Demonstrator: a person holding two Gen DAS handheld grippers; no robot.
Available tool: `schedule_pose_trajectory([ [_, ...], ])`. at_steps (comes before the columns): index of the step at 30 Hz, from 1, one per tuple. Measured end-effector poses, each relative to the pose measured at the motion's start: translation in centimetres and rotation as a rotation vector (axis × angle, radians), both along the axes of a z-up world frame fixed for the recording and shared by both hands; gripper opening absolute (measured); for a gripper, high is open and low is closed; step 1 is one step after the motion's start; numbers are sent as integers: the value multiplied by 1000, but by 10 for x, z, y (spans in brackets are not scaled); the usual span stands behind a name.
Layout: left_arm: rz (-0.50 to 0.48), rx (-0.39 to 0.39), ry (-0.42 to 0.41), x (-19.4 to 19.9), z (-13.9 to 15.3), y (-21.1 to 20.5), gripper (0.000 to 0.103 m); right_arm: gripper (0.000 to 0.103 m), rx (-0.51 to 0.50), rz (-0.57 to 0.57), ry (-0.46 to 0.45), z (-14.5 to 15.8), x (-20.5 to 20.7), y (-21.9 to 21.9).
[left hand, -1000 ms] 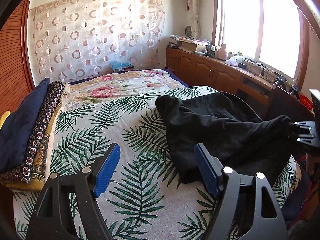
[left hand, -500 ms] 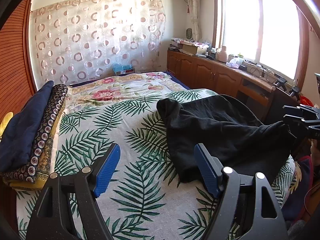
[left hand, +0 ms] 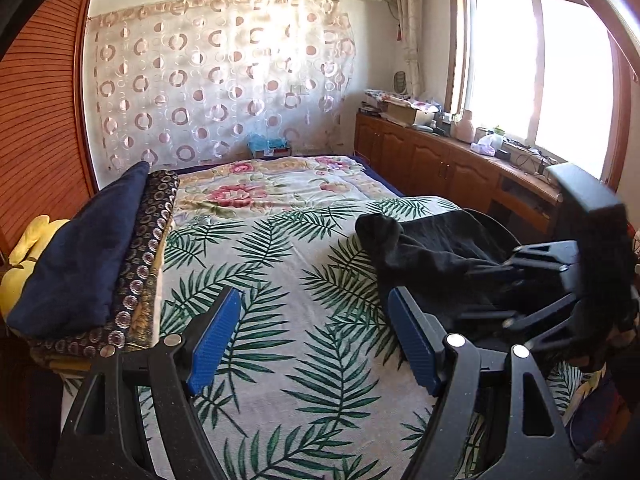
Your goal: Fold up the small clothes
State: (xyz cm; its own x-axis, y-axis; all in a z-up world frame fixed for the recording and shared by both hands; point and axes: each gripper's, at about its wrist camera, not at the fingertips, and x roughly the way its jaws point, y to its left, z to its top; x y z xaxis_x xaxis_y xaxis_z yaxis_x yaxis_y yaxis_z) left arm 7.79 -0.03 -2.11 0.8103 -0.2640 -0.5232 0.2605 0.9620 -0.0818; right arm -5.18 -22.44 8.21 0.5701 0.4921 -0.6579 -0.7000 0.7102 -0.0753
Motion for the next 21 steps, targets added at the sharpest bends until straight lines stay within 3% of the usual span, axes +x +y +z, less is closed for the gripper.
schedule_pose_trajectory([
  [7,12,-22,-5,-2,-1,12,77,54,-68,59,97,-21,36,38],
  [13,14,-25,14,2,-8,20,77,54,-121,88,99,-41,47,51],
  [14,14,-25,17,4,-8,20,77,47,-123,85,95,-41,47,52],
  [16,13,-26,25,8,-10,20,77,18,-137,72,72,-40,48,50],
  [17,11,-27,29,10,-11,20,77,12,-137,79,66,-37,48,47],
  [21,-7,-11,46,21,-15,12,77,11,-17,63,50,-4,48,18],
])
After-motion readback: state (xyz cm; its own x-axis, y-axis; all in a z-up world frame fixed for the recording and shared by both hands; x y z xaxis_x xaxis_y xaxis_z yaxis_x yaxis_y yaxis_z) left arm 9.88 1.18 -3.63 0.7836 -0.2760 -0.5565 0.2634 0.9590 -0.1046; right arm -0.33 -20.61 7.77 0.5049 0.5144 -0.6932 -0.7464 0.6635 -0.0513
